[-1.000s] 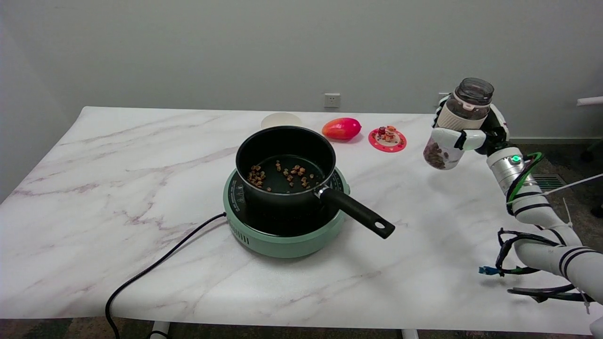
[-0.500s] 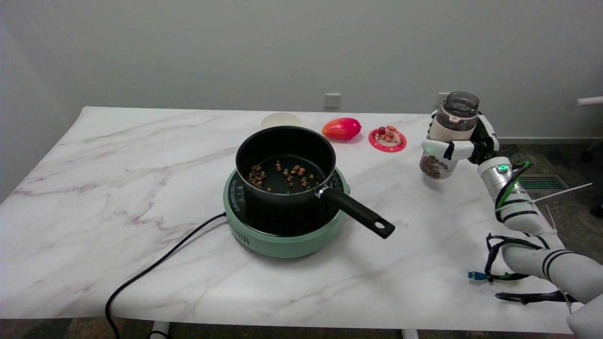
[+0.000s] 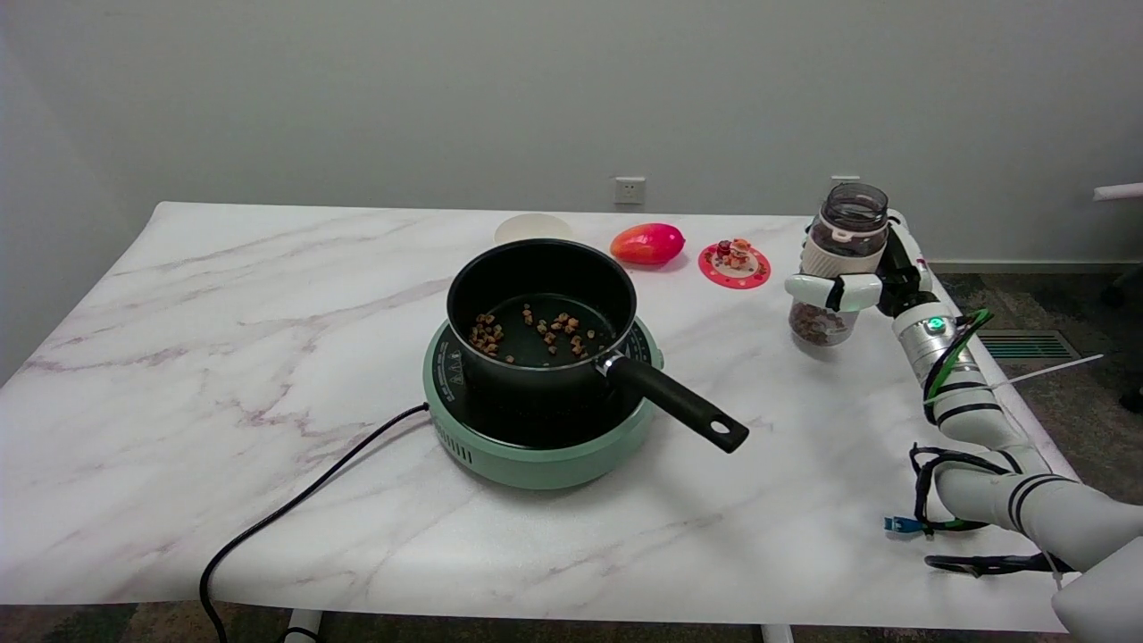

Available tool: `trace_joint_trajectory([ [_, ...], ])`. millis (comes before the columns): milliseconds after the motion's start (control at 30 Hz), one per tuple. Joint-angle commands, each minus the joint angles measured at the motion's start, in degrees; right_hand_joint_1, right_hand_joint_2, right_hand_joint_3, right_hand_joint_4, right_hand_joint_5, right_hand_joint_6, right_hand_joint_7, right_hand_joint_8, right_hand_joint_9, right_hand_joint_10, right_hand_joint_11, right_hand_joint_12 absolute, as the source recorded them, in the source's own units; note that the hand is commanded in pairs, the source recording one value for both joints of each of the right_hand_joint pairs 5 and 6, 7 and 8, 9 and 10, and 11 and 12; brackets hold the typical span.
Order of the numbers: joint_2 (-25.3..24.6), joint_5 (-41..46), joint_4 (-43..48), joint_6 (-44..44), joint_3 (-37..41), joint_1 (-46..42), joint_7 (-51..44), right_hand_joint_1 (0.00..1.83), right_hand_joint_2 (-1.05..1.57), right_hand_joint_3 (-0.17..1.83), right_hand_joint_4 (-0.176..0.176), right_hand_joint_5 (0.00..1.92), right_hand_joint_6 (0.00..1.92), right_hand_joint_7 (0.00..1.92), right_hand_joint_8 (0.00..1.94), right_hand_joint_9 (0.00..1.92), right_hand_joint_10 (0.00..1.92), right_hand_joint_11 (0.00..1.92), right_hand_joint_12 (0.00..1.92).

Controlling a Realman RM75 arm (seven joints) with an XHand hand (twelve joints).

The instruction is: Place the bottle onto the table.

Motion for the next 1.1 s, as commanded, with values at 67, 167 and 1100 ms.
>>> trace_joint_trajectory([
  [67,-1.46,2.36,-1.28,0.68,-0.71,0.09,-2.43,1.46,1.0,0.6,0.0,1.92,1.92,1.86,1.86,1.39,1.39,1.21,1.21],
  [167,-1.81,2.44,-1.28,0.96,-0.43,-0.26,-2.27,1.47,0.99,0.6,0.0,1.92,1.92,1.85,1.85,1.38,1.38,1.21,1.21],
  [1100,-2.13,5.31,-0.91,3.11,-0.43,-2.31,-2.32,1.35,-0.41,1.59,0.0,1.08,1.08,1.49,1.49,1.14,1.14,0.8,0.8],
])
